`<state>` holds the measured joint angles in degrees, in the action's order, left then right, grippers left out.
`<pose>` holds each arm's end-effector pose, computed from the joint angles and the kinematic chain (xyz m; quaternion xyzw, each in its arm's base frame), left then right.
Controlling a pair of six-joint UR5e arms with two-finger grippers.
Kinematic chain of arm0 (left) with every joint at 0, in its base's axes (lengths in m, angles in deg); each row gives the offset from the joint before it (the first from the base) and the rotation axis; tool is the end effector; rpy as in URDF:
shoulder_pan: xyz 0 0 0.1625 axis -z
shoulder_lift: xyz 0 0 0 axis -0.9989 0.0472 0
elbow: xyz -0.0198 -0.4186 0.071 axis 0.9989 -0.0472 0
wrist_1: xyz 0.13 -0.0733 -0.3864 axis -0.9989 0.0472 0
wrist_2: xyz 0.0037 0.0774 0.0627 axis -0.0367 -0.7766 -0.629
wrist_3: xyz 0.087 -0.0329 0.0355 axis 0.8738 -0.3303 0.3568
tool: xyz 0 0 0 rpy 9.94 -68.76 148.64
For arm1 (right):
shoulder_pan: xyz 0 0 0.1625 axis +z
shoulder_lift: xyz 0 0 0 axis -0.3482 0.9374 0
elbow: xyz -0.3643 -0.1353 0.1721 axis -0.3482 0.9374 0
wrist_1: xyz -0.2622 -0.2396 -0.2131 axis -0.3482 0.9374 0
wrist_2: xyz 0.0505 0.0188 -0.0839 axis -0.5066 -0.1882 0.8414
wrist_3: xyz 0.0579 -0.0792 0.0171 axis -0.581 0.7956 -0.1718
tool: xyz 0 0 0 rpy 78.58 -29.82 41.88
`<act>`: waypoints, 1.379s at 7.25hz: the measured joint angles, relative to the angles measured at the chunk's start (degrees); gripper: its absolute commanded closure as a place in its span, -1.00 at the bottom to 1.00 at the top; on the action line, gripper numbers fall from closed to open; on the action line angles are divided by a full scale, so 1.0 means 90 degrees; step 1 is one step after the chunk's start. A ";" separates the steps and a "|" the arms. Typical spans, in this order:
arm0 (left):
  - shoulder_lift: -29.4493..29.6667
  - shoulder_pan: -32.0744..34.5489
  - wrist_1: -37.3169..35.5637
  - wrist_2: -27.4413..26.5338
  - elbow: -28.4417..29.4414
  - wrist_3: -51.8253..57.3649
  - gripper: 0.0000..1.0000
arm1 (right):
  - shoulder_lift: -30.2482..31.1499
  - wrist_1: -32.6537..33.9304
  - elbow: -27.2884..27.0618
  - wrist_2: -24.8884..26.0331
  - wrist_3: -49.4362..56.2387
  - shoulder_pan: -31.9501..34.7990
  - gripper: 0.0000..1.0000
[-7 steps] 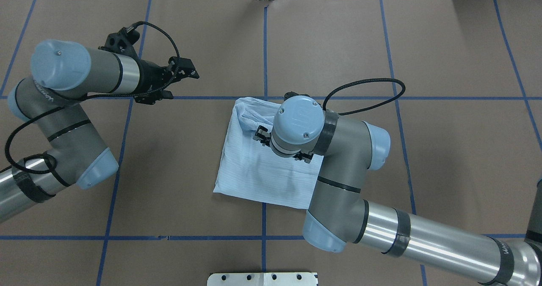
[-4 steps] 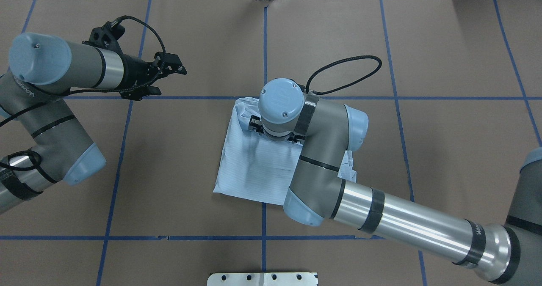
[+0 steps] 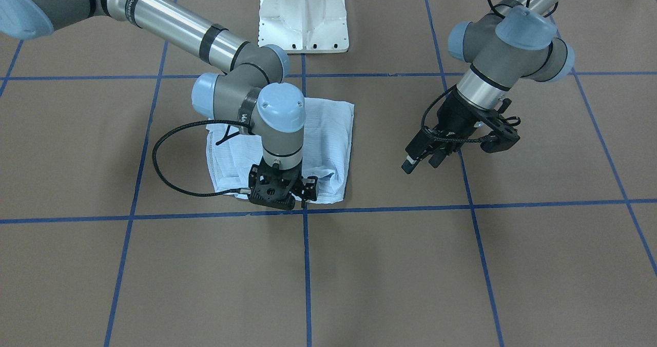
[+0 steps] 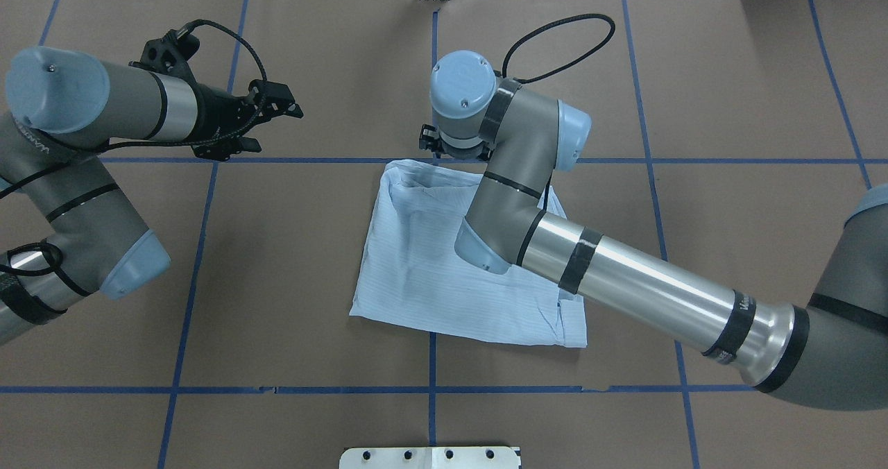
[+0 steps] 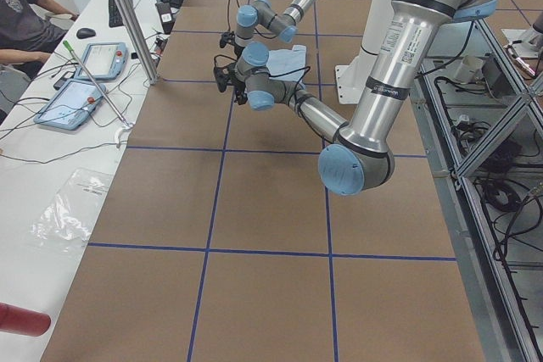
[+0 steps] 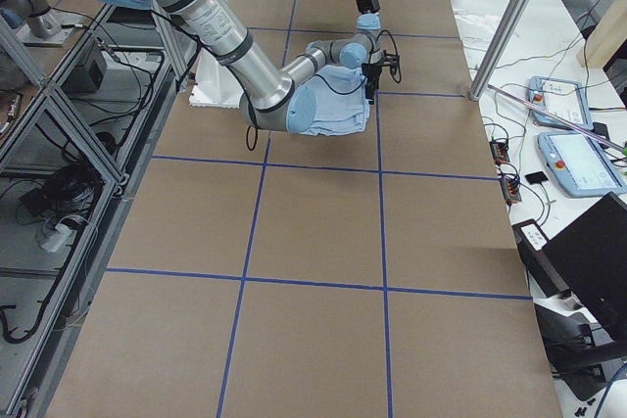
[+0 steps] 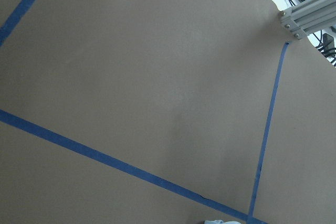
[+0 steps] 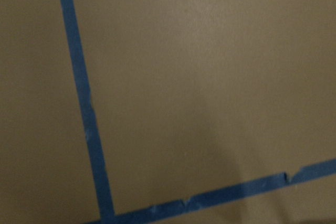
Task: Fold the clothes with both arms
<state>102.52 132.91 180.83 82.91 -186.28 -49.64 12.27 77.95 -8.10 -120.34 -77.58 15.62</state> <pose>0.3668 -0.5162 0.3051 0.0591 0.5841 -0.2569 0.7677 -0.6021 -0.5770 0.2338 0.0568 -0.3537 0.1475 0.9219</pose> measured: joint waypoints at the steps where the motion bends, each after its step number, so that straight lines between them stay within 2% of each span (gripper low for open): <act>1: 0.0000 0.0029 0.0000 0.0023 0.0001 0.0000 -1.00 | -0.0033 -0.0034 0.0069 -0.0023 0.0223 0.0167 -1.00; 3: -0.0084 0.0122 0.0006 0.0066 -0.0031 0.0262 -1.00 | -0.0029 -0.0020 -0.0104 -0.0117 0.0701 0.0461 -1.00; 5: -0.0738 0.0473 0.0007 0.0150 -0.0382 0.1379 -1.00 | 0.0317 0.0203 -0.0664 -0.0886 0.1571 0.1265 -1.00; 8: -0.1527 0.2045 -0.0429 0.0858 -0.0501 0.3856 -1.00 | 0.1528 0.0813 -0.1831 -0.2226 0.3681 0.2825 -1.00; 10: -0.1677 0.3136 -0.0759 0.1191 0.0024 0.6087 -1.00 | 0.2624 0.0848 -0.2337 -0.2543 0.5295 0.3656 -1.00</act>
<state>87.43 161.14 174.00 93.63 -186.06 5.14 35.88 85.58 -29.14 -143.23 -29.92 48.53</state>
